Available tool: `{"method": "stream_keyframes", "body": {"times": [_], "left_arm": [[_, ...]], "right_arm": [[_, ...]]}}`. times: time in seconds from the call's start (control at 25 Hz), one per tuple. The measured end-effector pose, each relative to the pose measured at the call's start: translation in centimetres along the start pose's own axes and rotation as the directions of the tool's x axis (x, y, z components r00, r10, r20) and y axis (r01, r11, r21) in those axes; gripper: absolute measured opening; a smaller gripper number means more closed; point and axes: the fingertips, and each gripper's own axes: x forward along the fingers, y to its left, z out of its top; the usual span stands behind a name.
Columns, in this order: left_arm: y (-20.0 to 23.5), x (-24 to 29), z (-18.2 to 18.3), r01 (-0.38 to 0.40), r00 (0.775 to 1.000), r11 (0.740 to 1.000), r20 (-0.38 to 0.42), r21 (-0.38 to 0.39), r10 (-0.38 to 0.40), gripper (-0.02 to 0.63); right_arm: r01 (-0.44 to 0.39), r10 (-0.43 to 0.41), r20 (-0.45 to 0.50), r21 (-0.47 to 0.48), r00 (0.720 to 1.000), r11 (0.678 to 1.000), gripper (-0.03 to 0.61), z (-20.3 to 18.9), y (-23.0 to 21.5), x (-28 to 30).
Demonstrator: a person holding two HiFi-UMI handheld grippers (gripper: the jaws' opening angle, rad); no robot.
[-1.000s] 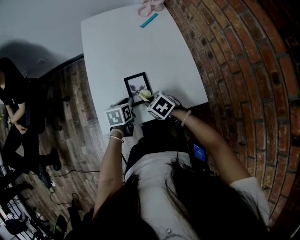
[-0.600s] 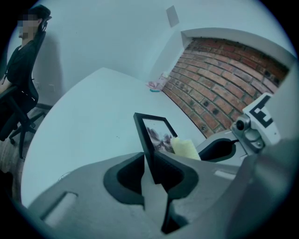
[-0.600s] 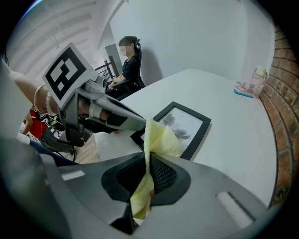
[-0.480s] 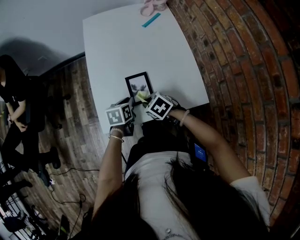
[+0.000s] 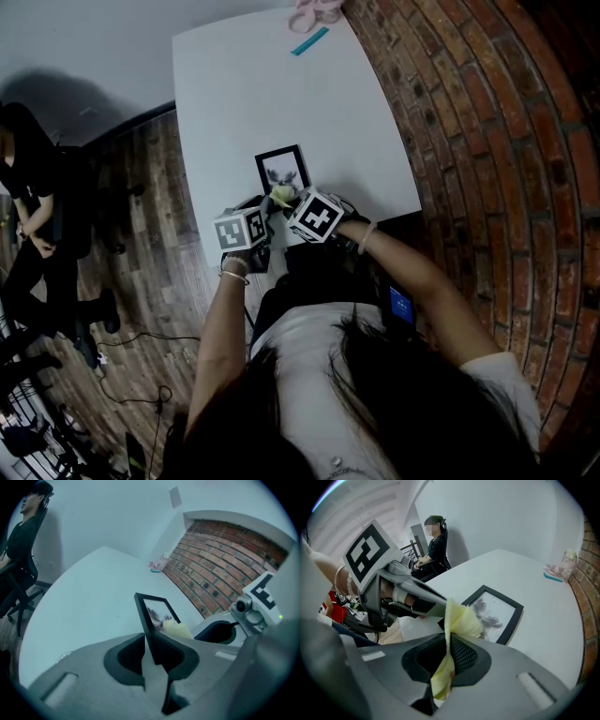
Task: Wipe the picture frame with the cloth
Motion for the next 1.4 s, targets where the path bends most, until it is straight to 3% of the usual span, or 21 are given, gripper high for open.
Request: {"method": "stream_keyframes", "body": {"times": [0.36, 0.96, 1.4], "left_arm": [[0.2, -0.2, 0.0, 0.011, 1.000, 1.000, -0.002, -0.012, -0.011, 0.067], [0.2, -0.1, 0.0, 0.020, 1.000, 0.999, -0.001, -0.025, -0.020, 0.064], [0.1, 0.0, 0.0, 0.017, 1.000, 1.000, -0.003, -0.022, -0.017, 0.064]], "right_arm": [[-0.032, 0.032, 0.004, -0.029, 0.999, 0.999, 0.032, 1.0, 1.2, 0.8], [-0.132, 0.130, 0.031, 0.077, 0.991, 0.988, 0.032, 1.1, 1.9, 1.6], [-0.105, 0.097, 0.098, 0.085, 0.990, 0.991, 0.031, 3.3, -0.2, 0.4]]}}
